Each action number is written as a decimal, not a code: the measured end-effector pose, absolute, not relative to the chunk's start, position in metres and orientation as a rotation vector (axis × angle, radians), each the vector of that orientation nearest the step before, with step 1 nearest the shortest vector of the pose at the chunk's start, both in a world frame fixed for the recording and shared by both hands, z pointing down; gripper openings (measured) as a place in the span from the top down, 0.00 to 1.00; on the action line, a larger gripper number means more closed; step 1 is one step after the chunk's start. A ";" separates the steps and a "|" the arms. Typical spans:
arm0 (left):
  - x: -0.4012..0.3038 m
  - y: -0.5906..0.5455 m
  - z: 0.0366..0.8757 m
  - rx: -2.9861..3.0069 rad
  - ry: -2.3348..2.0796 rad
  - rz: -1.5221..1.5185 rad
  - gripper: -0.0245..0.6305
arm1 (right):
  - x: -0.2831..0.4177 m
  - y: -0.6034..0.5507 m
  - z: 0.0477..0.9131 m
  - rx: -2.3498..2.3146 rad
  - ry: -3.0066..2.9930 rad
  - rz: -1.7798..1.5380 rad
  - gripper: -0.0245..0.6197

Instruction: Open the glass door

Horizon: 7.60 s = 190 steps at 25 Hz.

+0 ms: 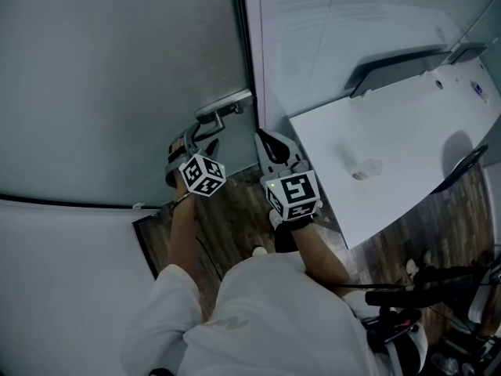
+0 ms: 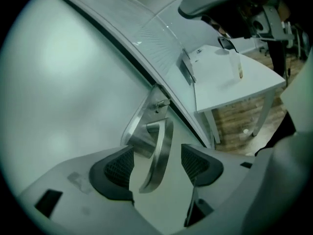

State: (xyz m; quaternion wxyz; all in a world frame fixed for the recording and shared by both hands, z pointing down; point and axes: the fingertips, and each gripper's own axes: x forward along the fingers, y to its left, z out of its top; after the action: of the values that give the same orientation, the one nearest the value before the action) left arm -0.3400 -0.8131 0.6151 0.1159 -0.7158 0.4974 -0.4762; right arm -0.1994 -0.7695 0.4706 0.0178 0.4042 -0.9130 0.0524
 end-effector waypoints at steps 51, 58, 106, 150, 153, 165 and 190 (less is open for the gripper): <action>-0.335 -0.837 0.658 -1.772 1.417 -1.493 0.69 | -0.177 -0.717 0.478 1.374 -2.774 0.181 0.96; -0.327 -0.823 0.656 -1.760 1.410 -1.457 0.71 | -0.162 -0.698 0.470 1.425 -2.742 0.128 0.96; -0.274 -0.637 0.653 -1.789 1.114 -1.555 0.72 | -0.101 -0.507 0.445 1.571 -2.689 0.018 0.96; -0.303 -0.266 0.643 -1.652 1.529 -1.753 0.72 | -0.051 -0.283 0.425 0.983 -3.062 0.108 0.96; -0.315 -0.238 0.640 -1.639 1.532 -1.754 0.72 | -0.082 -0.271 0.412 0.871 -3.107 0.065 0.96; -0.379 -0.129 0.631 -1.592 1.635 -1.784 0.72 | -0.193 -0.188 0.400 0.460 -3.139 -0.013 0.96; -0.527 0.062 0.636 -1.468 1.565 -1.870 0.71 | -0.398 0.019 0.453 -0.303 -2.930 -0.472 0.96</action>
State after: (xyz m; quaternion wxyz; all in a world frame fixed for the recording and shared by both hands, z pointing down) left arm -0.5273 0.0617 0.6363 0.1470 -0.5102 0.5439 -0.6499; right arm -0.3982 0.0189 0.4525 0.0793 -0.1012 -0.9791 -0.1577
